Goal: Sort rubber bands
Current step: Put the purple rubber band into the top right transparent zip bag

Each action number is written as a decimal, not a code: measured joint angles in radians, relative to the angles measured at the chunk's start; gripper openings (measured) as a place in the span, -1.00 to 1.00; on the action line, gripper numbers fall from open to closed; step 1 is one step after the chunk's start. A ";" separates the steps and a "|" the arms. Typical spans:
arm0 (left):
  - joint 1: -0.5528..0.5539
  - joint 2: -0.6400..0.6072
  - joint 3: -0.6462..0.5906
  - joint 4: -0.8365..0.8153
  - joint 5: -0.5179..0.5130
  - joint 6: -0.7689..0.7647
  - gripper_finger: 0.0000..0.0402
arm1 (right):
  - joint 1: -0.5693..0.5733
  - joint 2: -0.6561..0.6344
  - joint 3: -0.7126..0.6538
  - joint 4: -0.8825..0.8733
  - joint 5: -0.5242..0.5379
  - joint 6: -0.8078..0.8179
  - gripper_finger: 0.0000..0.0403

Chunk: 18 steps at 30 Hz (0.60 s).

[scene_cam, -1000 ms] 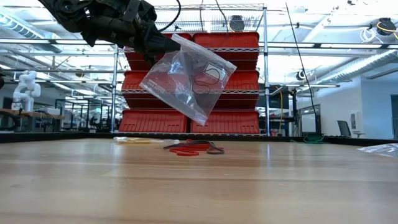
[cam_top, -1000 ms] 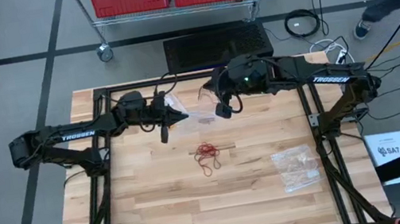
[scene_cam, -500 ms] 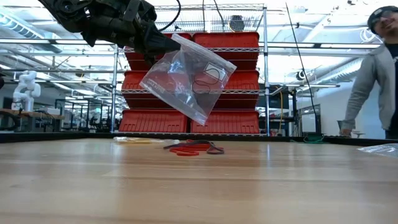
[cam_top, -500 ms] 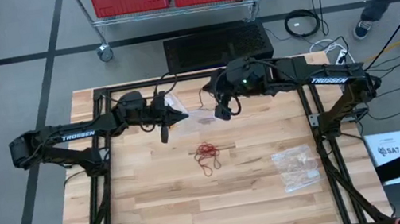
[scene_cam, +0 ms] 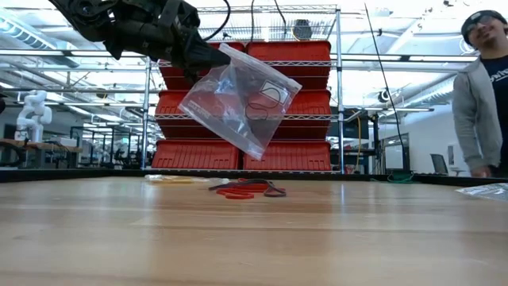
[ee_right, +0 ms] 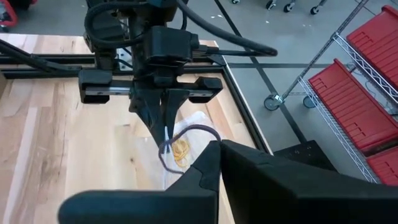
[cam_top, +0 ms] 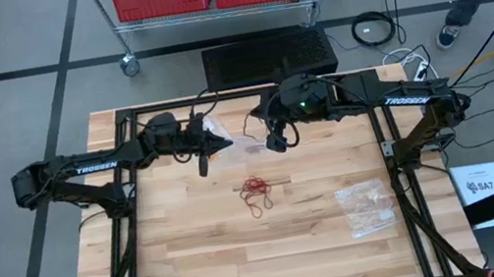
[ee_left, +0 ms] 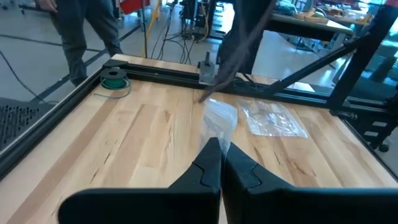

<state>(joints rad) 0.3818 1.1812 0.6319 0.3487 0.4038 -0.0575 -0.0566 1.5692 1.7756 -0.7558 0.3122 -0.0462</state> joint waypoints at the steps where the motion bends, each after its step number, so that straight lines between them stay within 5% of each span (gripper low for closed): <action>1: 0.002 0.000 0.000 -0.002 0.001 -0.013 -1.00 | 0.000 0.000 0.000 -0.001 -0.001 0.000 -1.00; 18: 0.002 0.000 0.003 -0.010 -0.032 0.007 -1.00 | 0.000 0.000 0.000 -0.048 -0.030 0.034 -1.00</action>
<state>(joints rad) 0.3840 1.1812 0.6350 0.3390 0.3721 -0.0502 -0.0570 1.5692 1.7756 -0.8043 0.2825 -0.0119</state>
